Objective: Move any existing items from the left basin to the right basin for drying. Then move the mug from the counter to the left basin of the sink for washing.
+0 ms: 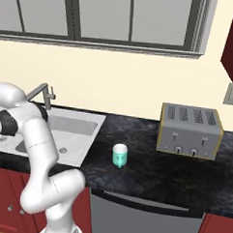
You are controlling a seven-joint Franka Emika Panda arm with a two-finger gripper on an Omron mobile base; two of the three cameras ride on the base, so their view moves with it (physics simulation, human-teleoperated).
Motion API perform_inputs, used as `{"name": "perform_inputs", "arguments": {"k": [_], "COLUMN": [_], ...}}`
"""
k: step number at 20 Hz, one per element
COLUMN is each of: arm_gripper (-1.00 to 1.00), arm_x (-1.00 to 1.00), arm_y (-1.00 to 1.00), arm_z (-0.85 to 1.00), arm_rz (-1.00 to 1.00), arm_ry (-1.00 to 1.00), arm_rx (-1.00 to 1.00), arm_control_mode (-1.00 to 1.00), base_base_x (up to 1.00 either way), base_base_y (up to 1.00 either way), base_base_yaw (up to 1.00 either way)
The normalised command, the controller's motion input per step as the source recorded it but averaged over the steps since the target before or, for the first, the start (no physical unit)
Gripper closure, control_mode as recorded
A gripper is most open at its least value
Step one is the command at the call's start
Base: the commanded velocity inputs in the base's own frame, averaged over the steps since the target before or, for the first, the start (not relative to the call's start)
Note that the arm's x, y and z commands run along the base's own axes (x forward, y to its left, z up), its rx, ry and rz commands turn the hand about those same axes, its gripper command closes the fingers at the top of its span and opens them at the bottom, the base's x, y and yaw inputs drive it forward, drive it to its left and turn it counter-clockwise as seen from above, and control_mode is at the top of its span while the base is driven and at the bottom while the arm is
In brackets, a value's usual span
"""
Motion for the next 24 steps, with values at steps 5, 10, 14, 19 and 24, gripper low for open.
{"name": "perform_inputs", "arguments": {"k": [5, 10, 14, 19, 24], "arm_gripper": [1.00, 1.00, 1.00, 1.00, 1.00], "arm_x": [-0.51, -0.45, -0.28, -0.18, -0.10], "arm_y": [-0.66, -0.77, -0.80, -0.84, -0.84], "arm_z": [0.27, 0.18, 0.09, 0.05, 0.01], "arm_rz": [-0.03, -0.04, -0.05, -0.05, -0.05], "arm_ry": [0.00, 0.00, -0.01, -0.03, -0.04], "arm_rx": [0.10, 0.11, 0.08, 0.07, 0.06], "arm_control_mode": [-1.00, -1.00, -1.00, -1.00, -1.00], "base_base_x": [0.00, 0.00, 0.00, 0.00, 0.00], "base_base_y": [0.00, 0.00, 0.00, 0.00, 0.00], "base_base_yaw": [0.00, 0.00, 0.00, 0.00, 0.00]}}
